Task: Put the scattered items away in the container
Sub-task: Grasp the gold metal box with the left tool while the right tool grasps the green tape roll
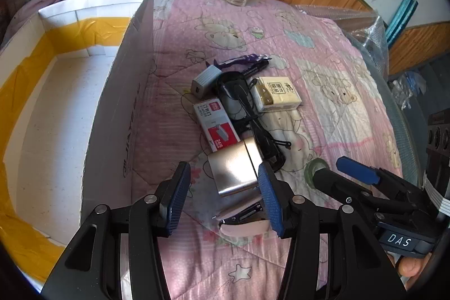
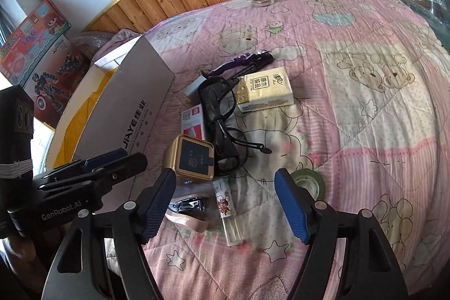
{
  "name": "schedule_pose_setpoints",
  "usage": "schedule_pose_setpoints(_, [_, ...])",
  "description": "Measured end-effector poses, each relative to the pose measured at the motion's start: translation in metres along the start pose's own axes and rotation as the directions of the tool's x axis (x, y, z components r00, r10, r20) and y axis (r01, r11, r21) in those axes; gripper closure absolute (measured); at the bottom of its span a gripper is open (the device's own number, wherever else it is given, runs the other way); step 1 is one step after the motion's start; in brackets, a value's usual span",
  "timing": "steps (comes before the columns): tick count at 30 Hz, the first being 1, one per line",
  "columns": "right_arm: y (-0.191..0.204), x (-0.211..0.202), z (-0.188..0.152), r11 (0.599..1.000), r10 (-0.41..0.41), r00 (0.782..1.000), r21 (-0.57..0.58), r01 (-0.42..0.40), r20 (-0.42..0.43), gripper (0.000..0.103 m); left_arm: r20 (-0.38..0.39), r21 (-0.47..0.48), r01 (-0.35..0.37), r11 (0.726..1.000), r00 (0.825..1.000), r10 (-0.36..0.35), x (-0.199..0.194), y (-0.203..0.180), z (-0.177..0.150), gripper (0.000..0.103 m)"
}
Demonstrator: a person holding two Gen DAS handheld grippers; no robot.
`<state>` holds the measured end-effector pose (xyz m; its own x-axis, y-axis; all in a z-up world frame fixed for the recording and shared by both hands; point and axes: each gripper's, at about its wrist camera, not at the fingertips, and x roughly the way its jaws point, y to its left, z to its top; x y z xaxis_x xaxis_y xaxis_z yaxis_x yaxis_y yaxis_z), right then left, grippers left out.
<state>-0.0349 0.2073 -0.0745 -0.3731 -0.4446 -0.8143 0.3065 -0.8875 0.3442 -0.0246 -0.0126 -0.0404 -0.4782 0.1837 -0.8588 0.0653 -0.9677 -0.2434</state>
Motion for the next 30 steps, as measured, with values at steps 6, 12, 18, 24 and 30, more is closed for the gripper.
schedule_pose_setpoints(6, [-0.020,0.000,-0.001,0.997,-0.075,0.997,0.015,0.075,-0.009,0.030,-0.031,0.000,0.018,1.000,0.999,-0.018,0.020,-0.003,0.005,0.048])
schedule_pose_setpoints(12, [-0.040,0.012,-0.003,0.991,-0.134,0.990,0.009,0.134,-0.049,0.031,-0.051,-0.018,0.048,0.999,0.998,-0.049,0.035,-0.007,0.008,0.046])
schedule_pose_setpoints(18, [-0.050,0.036,-0.007,0.985,-0.175,0.977,-0.024,0.173,-0.124,0.051,-0.083,-0.042,0.085,0.996,0.993,-0.088,0.049,-0.005,0.009,0.043])
schedule_pose_setpoints(24, [-0.052,0.041,-0.007,0.977,-0.210,0.968,-0.059,0.204,-0.135,0.076,-0.086,0.036,0.150,0.988,0.985,-0.146,0.052,-0.017,0.006,0.043])
schedule_pose_setpoints(30, [-0.059,0.040,-0.003,0.980,-0.196,0.972,-0.035,0.193,-0.127,0.075,-0.115,-0.022,0.152,0.988,0.981,-0.154,0.067,-0.006,0.004,0.035])
